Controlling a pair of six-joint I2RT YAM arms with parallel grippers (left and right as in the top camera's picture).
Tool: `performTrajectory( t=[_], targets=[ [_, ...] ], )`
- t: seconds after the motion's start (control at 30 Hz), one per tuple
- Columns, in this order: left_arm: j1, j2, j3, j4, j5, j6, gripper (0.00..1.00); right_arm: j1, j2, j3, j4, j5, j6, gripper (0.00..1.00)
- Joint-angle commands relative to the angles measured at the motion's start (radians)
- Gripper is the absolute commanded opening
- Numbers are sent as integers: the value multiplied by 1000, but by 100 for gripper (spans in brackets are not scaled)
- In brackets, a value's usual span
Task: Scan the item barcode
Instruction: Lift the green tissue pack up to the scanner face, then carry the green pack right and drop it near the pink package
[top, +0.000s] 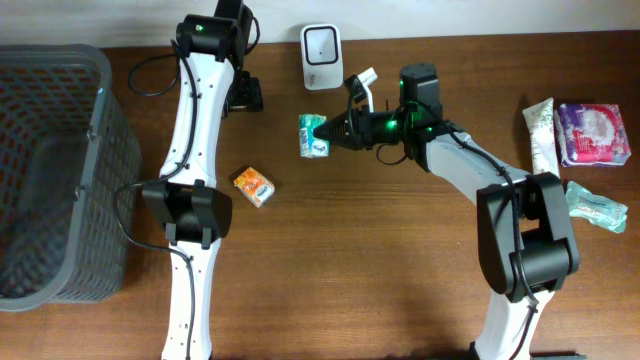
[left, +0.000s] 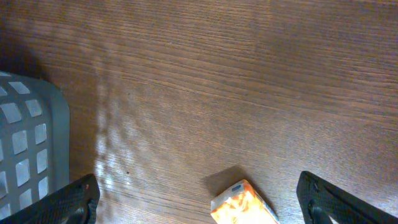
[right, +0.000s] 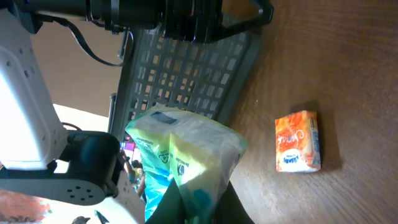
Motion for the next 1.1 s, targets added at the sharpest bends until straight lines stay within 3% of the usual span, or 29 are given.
performTrajectory(
  t=[0.0,0.5,0.6,0.73,0.83,0.9,0.97,1.07],
  targets=[
    [0,9,15,-1,-10,8,99,1,-26,10,7,13,-3,4],
    [0,9,15,-1,-10,8,99,3,-26,12,29,66,42,4],
    [0,9,15,-1,-10,8,99,3,-27,22,29,164,41,4],
    [0,9,15,-1,-10,8,99,36,-27,114,-180,521,-56,4],
    [0,9,15,-1,-10,8,99,56,-26,386,-626,995,-220,4],
    [0,9,15,-1,-10,8,99,79,-26,546,-780,1270,-326,4],
    [0,9,15,-1,-10,8,99,101,-23,624,-754,1558,-492,4],
    [0,9,15,-1,-10,8,99,114,22,624,-613,1596,-644,4]
  ],
)
